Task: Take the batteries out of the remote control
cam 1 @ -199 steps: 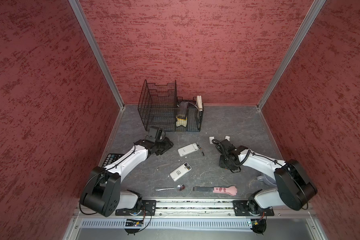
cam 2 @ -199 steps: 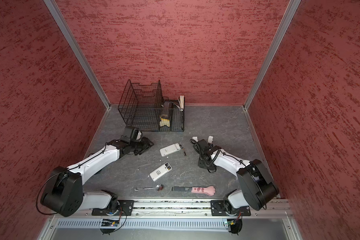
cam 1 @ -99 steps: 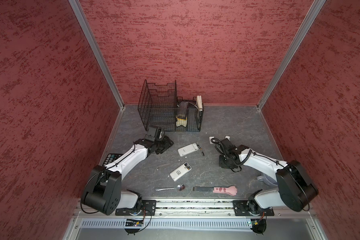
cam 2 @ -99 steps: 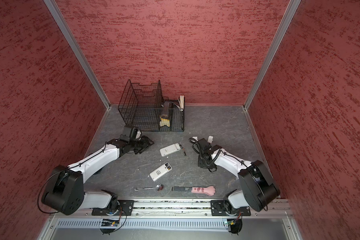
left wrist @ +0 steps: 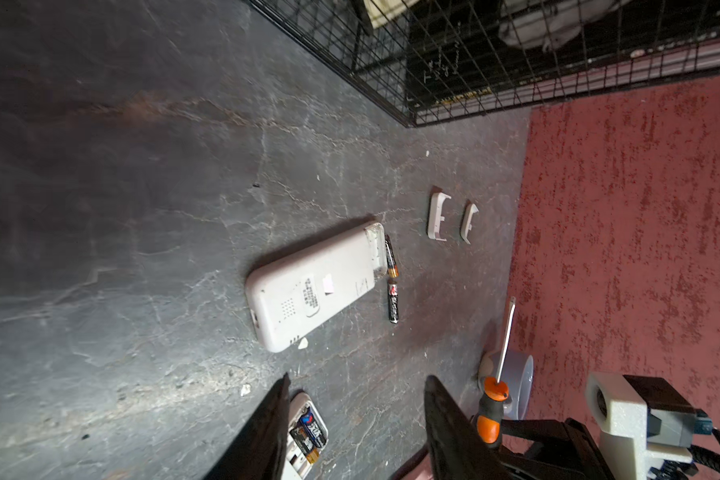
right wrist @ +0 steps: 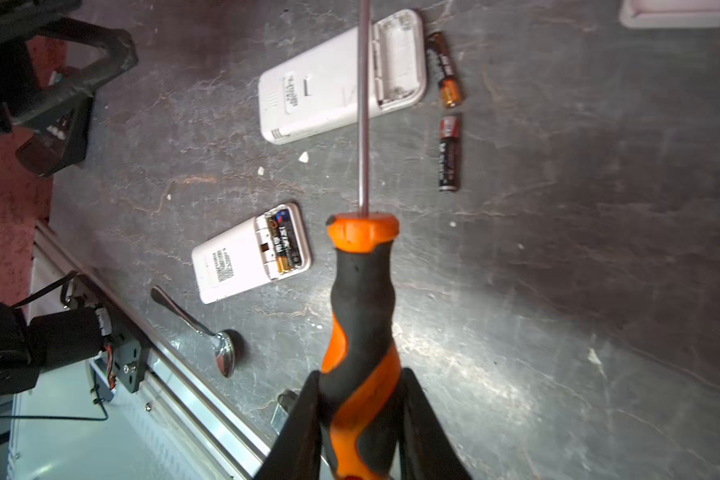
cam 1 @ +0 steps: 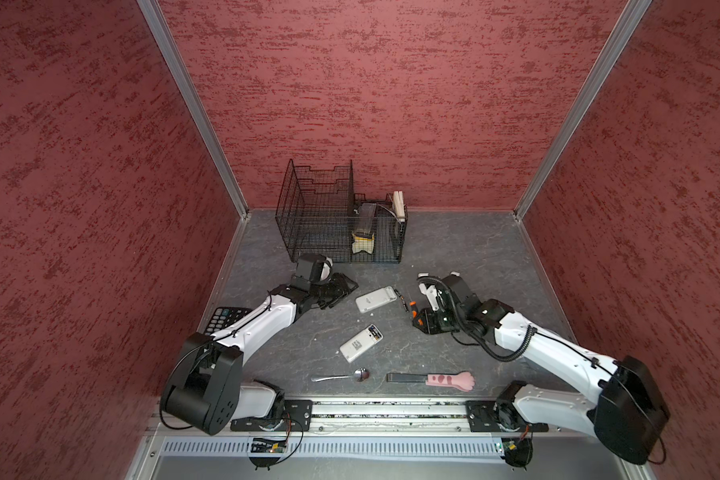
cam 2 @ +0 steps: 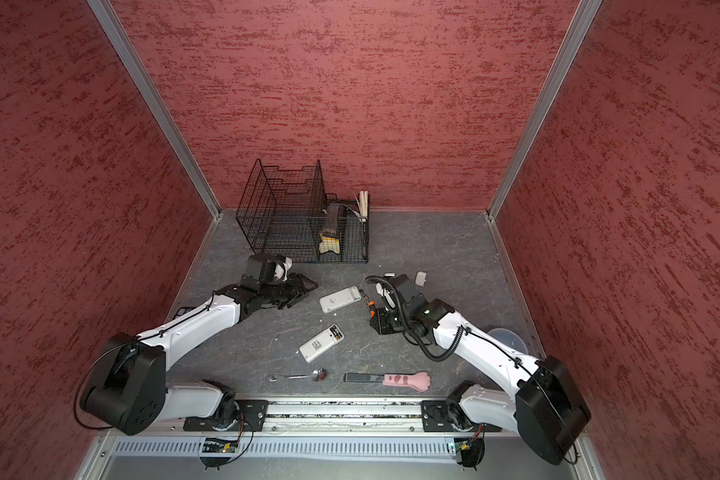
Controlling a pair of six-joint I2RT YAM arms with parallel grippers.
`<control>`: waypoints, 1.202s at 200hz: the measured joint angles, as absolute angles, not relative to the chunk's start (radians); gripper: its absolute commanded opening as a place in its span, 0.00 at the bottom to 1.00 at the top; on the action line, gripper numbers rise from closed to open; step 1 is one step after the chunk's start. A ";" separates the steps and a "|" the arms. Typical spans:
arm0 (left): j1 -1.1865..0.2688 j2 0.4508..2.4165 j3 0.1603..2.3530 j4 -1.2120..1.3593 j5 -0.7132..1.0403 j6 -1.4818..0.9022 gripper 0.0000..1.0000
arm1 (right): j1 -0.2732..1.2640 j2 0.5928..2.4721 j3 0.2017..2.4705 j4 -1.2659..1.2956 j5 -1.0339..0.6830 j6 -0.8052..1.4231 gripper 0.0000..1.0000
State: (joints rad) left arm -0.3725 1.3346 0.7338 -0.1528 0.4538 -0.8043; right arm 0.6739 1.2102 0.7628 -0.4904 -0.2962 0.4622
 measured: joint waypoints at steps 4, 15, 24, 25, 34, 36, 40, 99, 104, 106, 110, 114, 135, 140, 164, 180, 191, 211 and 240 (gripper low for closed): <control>-0.377 1.329 0.729 -0.147 0.456 -0.809 0.53 | 0.679 1.214 0.767 -0.482 -0.303 0.462 0.00; -0.387 1.311 0.716 -0.129 0.464 -0.818 0.53 | 0.691 1.226 0.781 -0.459 -0.322 0.462 0.00; -0.394 1.297 0.708 -0.116 0.468 -0.826 0.53 | 0.699 1.234 0.790 -0.438 -0.340 0.463 0.00; -0.395 1.295 0.707 -0.113 0.468 -0.828 0.53 | 0.700 1.235 0.792 -0.436 -0.342 0.462 0.00; -0.398 1.282 0.701 -0.103 0.471 -0.835 0.53 | 0.707 1.242 0.796 -0.410 -0.360 0.464 0.00; -0.399 1.280 0.700 -0.102 0.471 -0.836 0.53 | 0.708 1.243 0.796 -0.403 -0.364 0.463 0.00; -0.399 1.275 0.699 -0.099 0.471 -0.841 0.53 | 0.710 1.245 0.796 -0.391 -0.372 0.464 0.00; -0.412 1.229 0.675 -0.039 0.474 -0.876 0.53 | 0.731 1.254 0.795 -0.248 -0.480 0.510 0.00; -0.414 1.225 0.673 -0.036 0.474 -0.880 0.53 | 0.732 1.254 0.794 -0.234 -0.487 0.517 0.00; -0.415 1.224 0.673 -0.035 0.474 -0.880 0.53 | 0.732 1.254 0.794 -0.229 -0.490 0.517 0.00; -0.416 1.222 0.672 -0.034 0.474 -0.883 0.53 | 0.732 1.253 0.793 -0.220 -0.495 0.523 0.00; -0.418 1.219 0.671 -0.032 0.475 -0.883 0.53 | 0.732 1.253 0.793 -0.213 -0.499 0.524 0.00; -0.427 1.202 0.667 -0.022 0.474 -0.887 0.53 | 0.733 1.253 0.793 -0.183 -0.516 0.540 0.00; -0.429 1.197 0.667 -0.017 0.475 -0.889 0.53 | 0.733 1.253 0.793 -0.176 -0.518 0.543 0.00; -0.443 1.168 0.666 0.020 0.477 -0.894 0.53 | 0.733 1.253 0.786 -0.133 -0.538 0.562 0.00; -0.455 1.145 0.654 0.056 0.479 -0.902 0.53 | 0.733 1.254 0.773 -0.078 -0.561 0.583 0.00; -0.463 1.132 0.643 0.076 0.479 -0.903 0.53 | 0.733 1.259 0.757 -0.029 -0.581 0.603 0.00; -0.474 1.116 0.626 0.095 0.478 -0.905 0.53 | 0.733 1.278 0.739 0.040 -0.611 0.630 0.00; -0.481 1.097 0.611 0.118 0.477 -0.908 0.53 | 0.733 1.311 0.737 0.098 -0.636 0.648 0.00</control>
